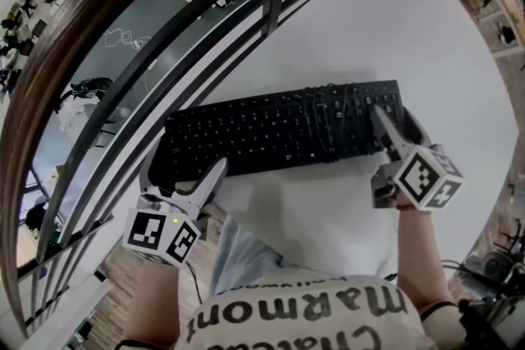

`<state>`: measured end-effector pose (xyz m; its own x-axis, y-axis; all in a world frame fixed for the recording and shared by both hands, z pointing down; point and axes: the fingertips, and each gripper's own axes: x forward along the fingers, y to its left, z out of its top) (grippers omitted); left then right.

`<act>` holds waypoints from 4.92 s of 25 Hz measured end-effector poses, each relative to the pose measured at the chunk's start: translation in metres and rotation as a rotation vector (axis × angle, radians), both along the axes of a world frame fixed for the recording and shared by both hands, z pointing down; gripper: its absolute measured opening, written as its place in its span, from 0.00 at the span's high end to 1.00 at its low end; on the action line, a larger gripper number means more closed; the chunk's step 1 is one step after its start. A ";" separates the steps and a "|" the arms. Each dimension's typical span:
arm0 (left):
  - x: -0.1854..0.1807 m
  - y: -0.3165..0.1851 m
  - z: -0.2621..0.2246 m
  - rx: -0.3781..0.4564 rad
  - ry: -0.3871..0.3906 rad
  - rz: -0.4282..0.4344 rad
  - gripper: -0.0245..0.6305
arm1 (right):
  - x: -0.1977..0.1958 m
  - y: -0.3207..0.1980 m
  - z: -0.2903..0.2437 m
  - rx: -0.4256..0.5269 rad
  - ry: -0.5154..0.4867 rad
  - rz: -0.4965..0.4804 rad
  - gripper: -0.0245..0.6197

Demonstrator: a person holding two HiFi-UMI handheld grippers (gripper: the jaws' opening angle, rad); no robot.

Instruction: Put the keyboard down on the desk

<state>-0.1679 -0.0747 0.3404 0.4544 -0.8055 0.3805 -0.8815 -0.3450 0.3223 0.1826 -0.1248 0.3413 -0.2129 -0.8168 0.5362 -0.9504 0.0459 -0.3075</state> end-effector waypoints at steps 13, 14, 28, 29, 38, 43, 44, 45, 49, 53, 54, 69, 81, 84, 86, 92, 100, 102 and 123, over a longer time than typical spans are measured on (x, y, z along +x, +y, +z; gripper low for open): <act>0.001 0.001 0.005 0.015 -0.021 -0.006 0.22 | -0.002 0.000 -0.004 0.017 -0.009 -0.013 0.44; 0.000 0.000 0.005 0.016 -0.025 -0.005 0.22 | -0.002 -0.001 -0.004 0.017 -0.011 -0.013 0.44; -0.001 -0.002 0.009 0.042 -0.078 -0.044 0.22 | -0.001 -0.001 0.003 0.034 -0.017 -0.006 0.44; -0.001 -0.002 0.008 0.042 -0.079 -0.043 0.22 | -0.001 0.000 0.005 0.032 -0.021 -0.004 0.44; 0.000 0.001 0.010 0.070 -0.105 -0.013 0.22 | -0.001 0.000 0.009 0.026 -0.030 -0.003 0.44; 0.001 -0.001 0.005 0.079 -0.120 -0.021 0.20 | -0.001 0.002 0.014 0.022 -0.033 0.003 0.44; 0.002 -0.001 0.006 0.078 -0.126 -0.016 0.20 | -0.001 0.002 0.014 0.024 -0.034 0.003 0.44; 0.003 0.000 0.007 0.078 -0.131 -0.009 0.20 | 0.000 0.001 0.014 0.025 -0.035 0.003 0.44; 0.006 0.000 0.006 0.077 -0.123 -0.003 0.20 | 0.002 0.001 0.016 0.021 -0.049 0.004 0.44; 0.002 0.000 0.007 0.072 -0.119 -0.004 0.20 | 0.000 0.002 0.020 0.014 -0.053 0.008 0.44; 0.002 0.000 0.007 0.073 -0.119 -0.003 0.20 | -0.001 0.001 0.020 0.012 -0.055 0.007 0.44; 0.002 0.000 0.008 0.081 -0.125 0.003 0.20 | 0.001 0.002 0.019 0.022 -0.042 0.027 0.44; 0.003 -0.001 0.006 0.081 -0.132 0.002 0.20 | 0.002 0.001 0.015 0.052 -0.004 0.051 0.44; 0.003 0.000 0.008 0.084 -0.133 0.006 0.20 | 0.003 0.002 0.014 0.062 0.005 0.066 0.44; 0.003 0.000 0.007 0.081 -0.134 0.004 0.20 | 0.004 0.003 0.013 0.066 0.010 0.080 0.44; 0.003 -0.001 0.008 0.084 -0.134 0.006 0.20 | 0.006 0.003 0.013 0.068 0.020 0.103 0.44; 0.003 -0.001 0.006 0.079 -0.132 0.006 0.20 | 0.007 0.003 0.007 0.099 0.060 0.114 0.44; 0.003 -0.001 0.006 0.080 -0.132 0.006 0.20 | 0.007 0.003 0.006 0.104 0.063 0.117 0.44; 0.003 0.001 0.004 0.089 -0.133 0.007 0.20 | 0.008 0.000 0.004 0.139 0.115 0.122 0.44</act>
